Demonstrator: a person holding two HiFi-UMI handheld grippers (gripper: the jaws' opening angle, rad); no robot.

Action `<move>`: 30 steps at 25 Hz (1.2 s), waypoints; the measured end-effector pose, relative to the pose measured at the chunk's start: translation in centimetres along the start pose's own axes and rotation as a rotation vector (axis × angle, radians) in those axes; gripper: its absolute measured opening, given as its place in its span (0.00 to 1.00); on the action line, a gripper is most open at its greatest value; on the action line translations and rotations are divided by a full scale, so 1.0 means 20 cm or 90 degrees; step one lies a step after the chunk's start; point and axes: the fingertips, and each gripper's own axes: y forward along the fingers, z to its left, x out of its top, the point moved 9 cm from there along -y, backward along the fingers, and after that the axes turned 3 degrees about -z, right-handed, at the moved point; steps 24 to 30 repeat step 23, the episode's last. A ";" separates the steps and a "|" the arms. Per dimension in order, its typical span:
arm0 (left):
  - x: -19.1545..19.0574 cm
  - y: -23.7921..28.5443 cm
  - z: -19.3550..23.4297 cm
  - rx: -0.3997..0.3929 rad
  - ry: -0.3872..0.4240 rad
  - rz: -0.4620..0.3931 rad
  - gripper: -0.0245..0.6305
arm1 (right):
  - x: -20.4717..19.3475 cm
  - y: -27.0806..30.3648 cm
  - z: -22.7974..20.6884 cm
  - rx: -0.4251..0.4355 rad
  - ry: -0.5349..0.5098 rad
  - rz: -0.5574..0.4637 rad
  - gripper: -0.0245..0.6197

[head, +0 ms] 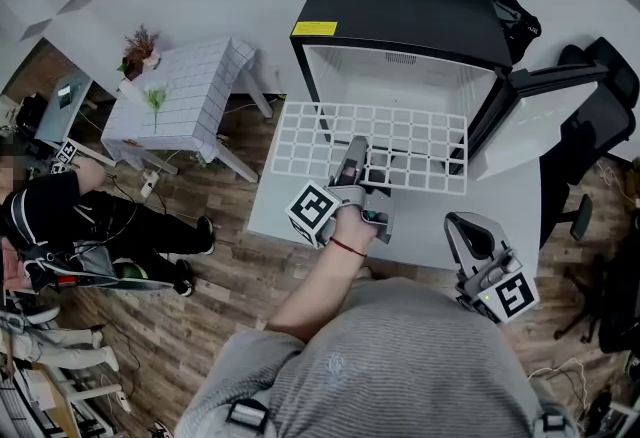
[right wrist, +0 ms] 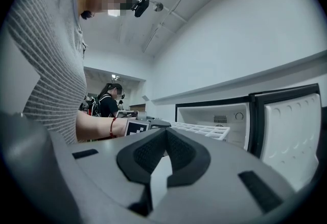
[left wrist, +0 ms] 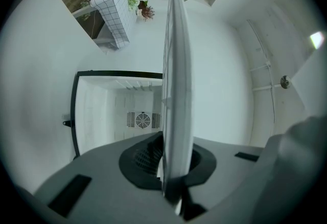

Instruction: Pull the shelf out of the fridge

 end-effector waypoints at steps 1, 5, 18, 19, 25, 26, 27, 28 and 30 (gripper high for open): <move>0.00 0.00 0.00 0.001 0.000 0.001 0.08 | 0.00 0.00 0.00 0.000 0.002 0.000 0.06; 0.00 0.00 0.00 0.005 -0.001 0.001 0.08 | 0.00 0.01 0.00 0.000 0.004 0.002 0.06; 0.00 0.00 0.02 0.010 -0.004 0.004 0.08 | 0.00 0.01 0.00 0.000 0.002 0.003 0.05; 0.00 0.00 0.02 0.009 -0.003 0.004 0.08 | 0.00 0.01 0.00 -0.001 0.002 0.004 0.06; 0.00 -0.01 0.03 0.012 -0.005 0.005 0.08 | -0.01 0.00 0.00 -0.003 0.003 0.007 0.06; 0.00 -0.01 0.03 0.012 -0.005 0.005 0.08 | -0.01 0.00 0.00 -0.003 0.003 0.007 0.06; 0.00 -0.01 0.03 0.012 -0.005 0.005 0.08 | -0.01 0.00 0.00 -0.003 0.003 0.007 0.06; 0.00 -0.01 0.03 0.012 -0.005 0.005 0.08 | -0.01 0.00 0.00 -0.003 0.003 0.007 0.06; 0.00 -0.01 0.03 0.012 -0.005 0.005 0.08 | -0.01 0.00 0.00 -0.003 0.003 0.007 0.06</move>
